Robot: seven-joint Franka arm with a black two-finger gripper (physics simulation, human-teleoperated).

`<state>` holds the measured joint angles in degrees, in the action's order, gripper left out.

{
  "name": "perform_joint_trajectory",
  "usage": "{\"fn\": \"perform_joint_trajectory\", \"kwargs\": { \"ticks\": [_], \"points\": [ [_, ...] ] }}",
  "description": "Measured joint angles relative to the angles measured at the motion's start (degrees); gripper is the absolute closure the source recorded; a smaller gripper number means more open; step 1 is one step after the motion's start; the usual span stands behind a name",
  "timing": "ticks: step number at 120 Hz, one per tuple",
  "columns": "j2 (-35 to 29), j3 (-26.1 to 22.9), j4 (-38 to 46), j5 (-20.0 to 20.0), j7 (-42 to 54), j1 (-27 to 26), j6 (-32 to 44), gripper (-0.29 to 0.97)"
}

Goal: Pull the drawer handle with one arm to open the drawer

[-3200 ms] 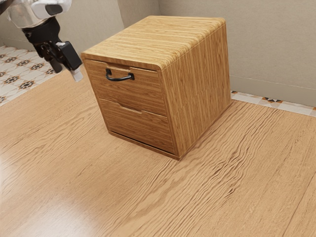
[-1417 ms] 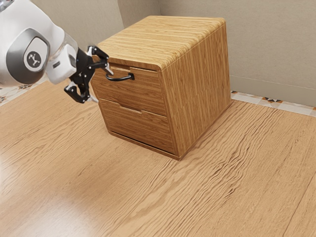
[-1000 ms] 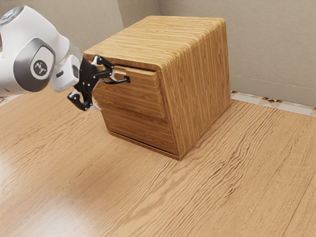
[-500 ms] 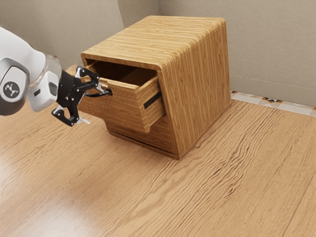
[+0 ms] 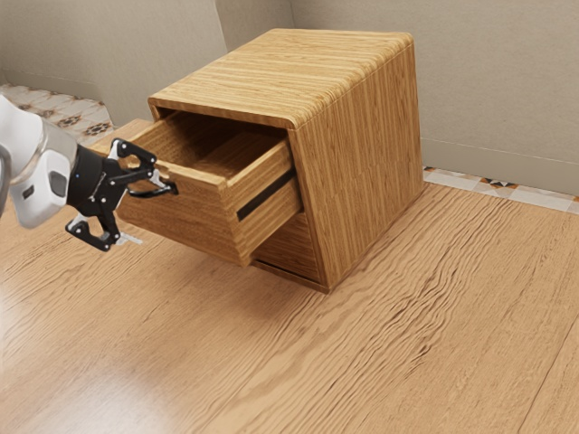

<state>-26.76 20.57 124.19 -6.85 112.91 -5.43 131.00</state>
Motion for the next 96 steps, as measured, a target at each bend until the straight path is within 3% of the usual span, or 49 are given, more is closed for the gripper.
{"fn": "perform_joint_trajectory", "kwargs": {
  "ticks": [17,27,96],
  "points": [
    [-1.8,0.6,1.2,0.3,0.2,-0.2,-0.1,0.09],
    [-2.1,1.4,1.7,0.5,0.2,-0.2,-0.2,0.01],
    [-8.7,1.7,6.5,2.4,0.6,0.8,-3.5,0.00]
  ]
}}
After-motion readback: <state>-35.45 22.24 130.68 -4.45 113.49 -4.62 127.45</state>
